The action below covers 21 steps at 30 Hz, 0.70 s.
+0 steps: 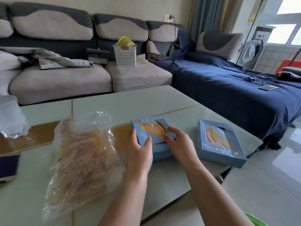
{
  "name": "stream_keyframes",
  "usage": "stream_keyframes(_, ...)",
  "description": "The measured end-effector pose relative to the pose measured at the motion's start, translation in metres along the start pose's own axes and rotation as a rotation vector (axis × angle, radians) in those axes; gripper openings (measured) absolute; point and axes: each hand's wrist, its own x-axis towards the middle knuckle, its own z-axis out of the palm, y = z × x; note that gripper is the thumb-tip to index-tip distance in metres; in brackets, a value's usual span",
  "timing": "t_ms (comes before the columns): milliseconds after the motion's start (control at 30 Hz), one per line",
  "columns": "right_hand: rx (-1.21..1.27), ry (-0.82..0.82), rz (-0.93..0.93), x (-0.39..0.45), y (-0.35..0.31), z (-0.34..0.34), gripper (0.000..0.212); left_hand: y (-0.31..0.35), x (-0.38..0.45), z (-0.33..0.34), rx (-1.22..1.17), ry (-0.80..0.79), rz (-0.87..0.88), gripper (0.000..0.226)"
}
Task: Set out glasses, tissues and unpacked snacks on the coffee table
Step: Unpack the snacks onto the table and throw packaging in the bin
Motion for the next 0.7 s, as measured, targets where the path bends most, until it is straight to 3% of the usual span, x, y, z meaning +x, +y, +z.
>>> stream_keyframes(33, 0.073, 0.021, 0.007, -0.002, 0.002, -0.001, 0.043, 0.003, 0.000, 0.000, -0.026, 0.024, 0.023, 0.043)
stream_keyframes(200, 0.599, 0.051, 0.114, -0.016, -0.004, -0.017, 0.020, 0.021, -0.009, -0.008, -0.115, 0.089, 0.200, 0.055)
stream_keyframes(300, 0.793, 0.075, 0.199, -0.031, -0.005, -0.035, 0.034, 0.027, -0.008, -0.016, -0.198, 0.033, 0.253, 0.039)
stream_keyframes(367, 0.908, 0.046, 0.291, -0.048, -0.002, -0.046, 0.042, 0.030, -0.010, -0.018, -0.252, -0.056, 0.235, 0.033)
stream_keyframes(500, 1.161, -0.132, 0.425, -0.072, 0.009, -0.062, 0.032, 0.032, -0.020, -0.009, -0.319, -0.226, 0.180, 0.028)
stream_keyframes(600, 1.237, -0.162, 0.451, -0.078, 0.015, -0.079, 0.036, 0.034, -0.029, 0.002, -0.367, -0.268, 0.173, 0.023)
stream_keyframes(700, 1.287, -0.137, 0.376, -0.085, 0.021, -0.091, 0.044, 0.031, -0.040, 0.013, -0.417, -0.301, 0.104, 0.049)
